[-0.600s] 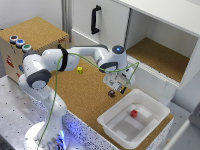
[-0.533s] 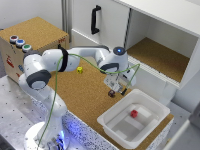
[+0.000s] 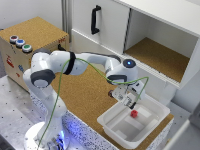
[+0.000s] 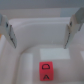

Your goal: Go towards the pink block and pick it up

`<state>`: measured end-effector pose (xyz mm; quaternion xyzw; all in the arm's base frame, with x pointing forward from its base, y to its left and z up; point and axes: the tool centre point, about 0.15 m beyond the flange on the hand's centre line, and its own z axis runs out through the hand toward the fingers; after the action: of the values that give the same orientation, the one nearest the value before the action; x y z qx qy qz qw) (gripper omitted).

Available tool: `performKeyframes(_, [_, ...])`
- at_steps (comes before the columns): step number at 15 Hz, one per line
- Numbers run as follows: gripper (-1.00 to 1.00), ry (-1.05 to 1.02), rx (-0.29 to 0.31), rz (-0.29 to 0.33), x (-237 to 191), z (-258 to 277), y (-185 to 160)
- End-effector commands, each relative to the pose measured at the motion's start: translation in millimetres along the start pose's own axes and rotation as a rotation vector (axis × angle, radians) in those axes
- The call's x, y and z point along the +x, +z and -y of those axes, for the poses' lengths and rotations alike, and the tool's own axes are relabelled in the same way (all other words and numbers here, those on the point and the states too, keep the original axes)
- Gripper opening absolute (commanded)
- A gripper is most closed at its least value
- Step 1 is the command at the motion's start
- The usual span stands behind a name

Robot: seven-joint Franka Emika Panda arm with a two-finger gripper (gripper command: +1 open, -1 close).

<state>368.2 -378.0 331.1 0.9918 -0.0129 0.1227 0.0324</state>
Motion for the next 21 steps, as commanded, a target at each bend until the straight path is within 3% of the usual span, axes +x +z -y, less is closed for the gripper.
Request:
performKeyframes(1, [1.0, -0.089, 0.055, 0.089, 10, -37, 62])
performKeyframes(8, [1.0, -0.177, 0.087, 0.145, 1, -35, 106])
performKeyframes(13, [1.0, -0.196, 0.091, 0.168, -7, -30, 118])
performKeyframes(14, [-1.0, -0.205, 0.083, 0.197, -10, -27, 123])
performKeyframes(21, [-1.0, -0.162, 0.066, 0.215, -10, -19, 143])
